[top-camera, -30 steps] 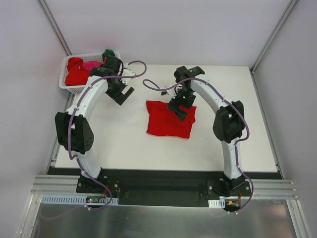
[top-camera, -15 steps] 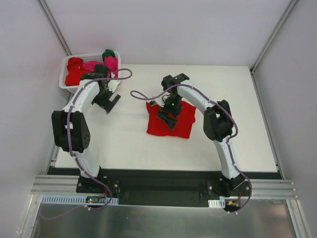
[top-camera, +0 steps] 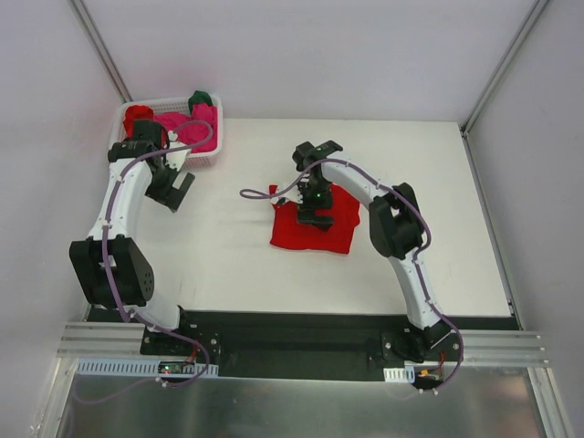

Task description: Fold and stack the t-shirts

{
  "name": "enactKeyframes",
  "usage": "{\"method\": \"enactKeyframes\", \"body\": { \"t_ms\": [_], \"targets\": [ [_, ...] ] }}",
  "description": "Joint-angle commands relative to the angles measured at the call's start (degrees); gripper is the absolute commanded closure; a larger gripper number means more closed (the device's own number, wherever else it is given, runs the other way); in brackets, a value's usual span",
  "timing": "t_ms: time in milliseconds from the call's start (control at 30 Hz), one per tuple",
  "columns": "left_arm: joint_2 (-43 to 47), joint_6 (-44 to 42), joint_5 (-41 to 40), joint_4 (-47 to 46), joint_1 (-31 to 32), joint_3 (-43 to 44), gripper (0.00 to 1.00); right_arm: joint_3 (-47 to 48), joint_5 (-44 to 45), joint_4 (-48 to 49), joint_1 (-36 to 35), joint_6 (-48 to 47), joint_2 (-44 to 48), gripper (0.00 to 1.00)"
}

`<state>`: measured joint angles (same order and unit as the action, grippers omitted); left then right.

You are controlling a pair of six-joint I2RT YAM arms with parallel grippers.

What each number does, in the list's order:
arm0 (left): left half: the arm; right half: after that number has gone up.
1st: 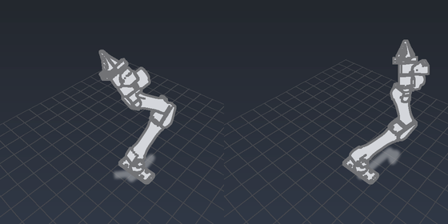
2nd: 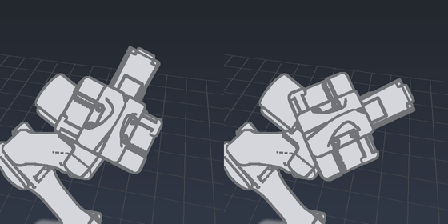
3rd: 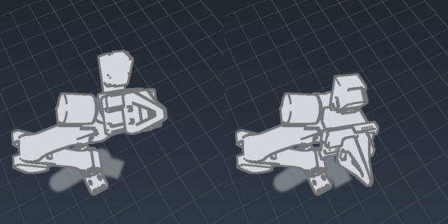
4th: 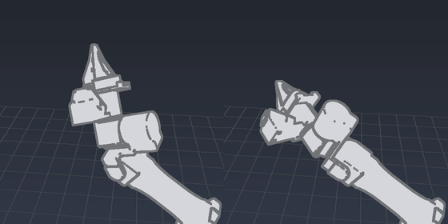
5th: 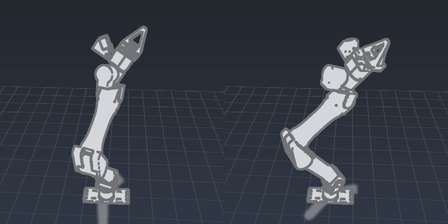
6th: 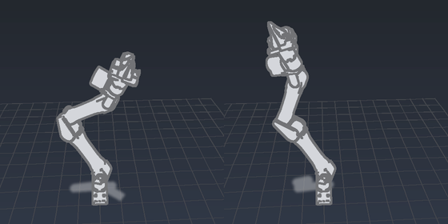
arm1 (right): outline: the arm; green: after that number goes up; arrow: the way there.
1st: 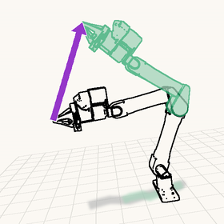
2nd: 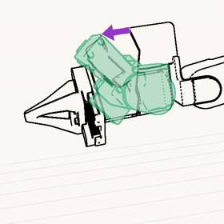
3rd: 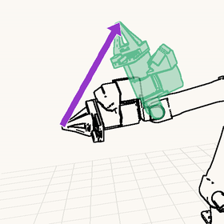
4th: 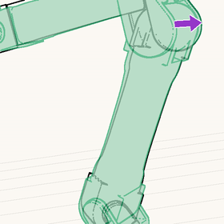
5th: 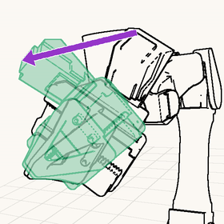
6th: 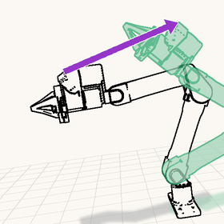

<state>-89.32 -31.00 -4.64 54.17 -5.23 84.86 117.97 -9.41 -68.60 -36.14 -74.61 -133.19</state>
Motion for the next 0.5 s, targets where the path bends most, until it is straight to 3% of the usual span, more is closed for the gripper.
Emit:
{"method": "enactKeyframes", "body": {
  "t_ms": [0, 133, 467],
  "targets": [
    [0.90, 0.51, 1.48, 2.60, -0.04, -2.59, 0.01, -4.21, 3.78, 4.87, -1.91, -2.83, 5.38, 0.00],
    [0.46, 0.51, 1.22, 2.60, 0.14, -2.33, 0.01, -10.12, 4.57, 10.93, -3.23, -3.44, 8.29, 0.00],
    [-1.30, 0.68, 1.13, 2.60, 0.05, 0.31, 0.01, -8.11, 7.46, 12.35, -3.24, -2.13, 3.81, 0.00]
  ]
}}
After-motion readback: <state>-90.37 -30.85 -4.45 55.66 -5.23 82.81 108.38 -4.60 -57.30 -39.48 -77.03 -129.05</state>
